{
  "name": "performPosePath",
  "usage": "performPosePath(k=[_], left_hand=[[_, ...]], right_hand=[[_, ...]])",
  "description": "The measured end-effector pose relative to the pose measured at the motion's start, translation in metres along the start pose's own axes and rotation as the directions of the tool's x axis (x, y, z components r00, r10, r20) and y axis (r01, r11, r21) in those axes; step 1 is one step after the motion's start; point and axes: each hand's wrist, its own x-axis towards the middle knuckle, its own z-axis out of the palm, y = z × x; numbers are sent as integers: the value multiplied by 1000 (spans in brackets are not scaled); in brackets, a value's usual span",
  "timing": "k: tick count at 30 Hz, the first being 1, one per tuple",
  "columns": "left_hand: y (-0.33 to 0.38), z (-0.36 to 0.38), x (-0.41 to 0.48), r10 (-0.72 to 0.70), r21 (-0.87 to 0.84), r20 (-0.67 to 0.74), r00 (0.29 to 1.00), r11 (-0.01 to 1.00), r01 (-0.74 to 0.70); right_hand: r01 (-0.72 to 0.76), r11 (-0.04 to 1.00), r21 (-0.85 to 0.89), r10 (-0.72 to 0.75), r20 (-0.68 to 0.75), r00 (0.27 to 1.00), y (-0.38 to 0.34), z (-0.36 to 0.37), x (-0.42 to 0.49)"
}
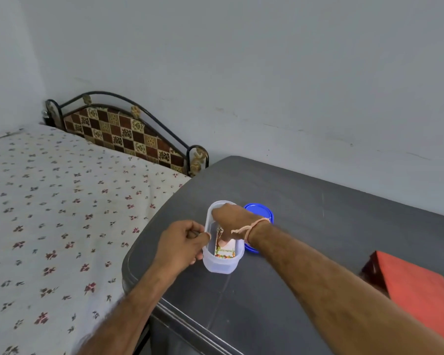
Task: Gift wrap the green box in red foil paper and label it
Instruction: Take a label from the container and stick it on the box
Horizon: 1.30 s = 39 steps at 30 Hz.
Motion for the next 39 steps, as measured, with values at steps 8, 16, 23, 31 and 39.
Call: performPosePath(k=[8,16,23,31,39], left_hand=[[-9,0,5,15,25,-29,999,1000,-14],[-11,4,-2,15,-30,-67,998,999,-17],[-13,5,-2,12,-25,-70,998,1000,-13],[-3,3,-8,65,161,-146,987,986,-41],[63,30,-44,220,-209,-41,975,952,-224]], right_hand=[[-21,999,-32,21,-5,1000,0,-4,-4],[16,999,-49,-22,-119,993,-4,-11,-18],[-26,977,211,87,-285,954,13,-17,-34],[43,614,788,332,-307,892,27,-2,-73],[298,-190,935,552,-149,820,23,9,-148]])
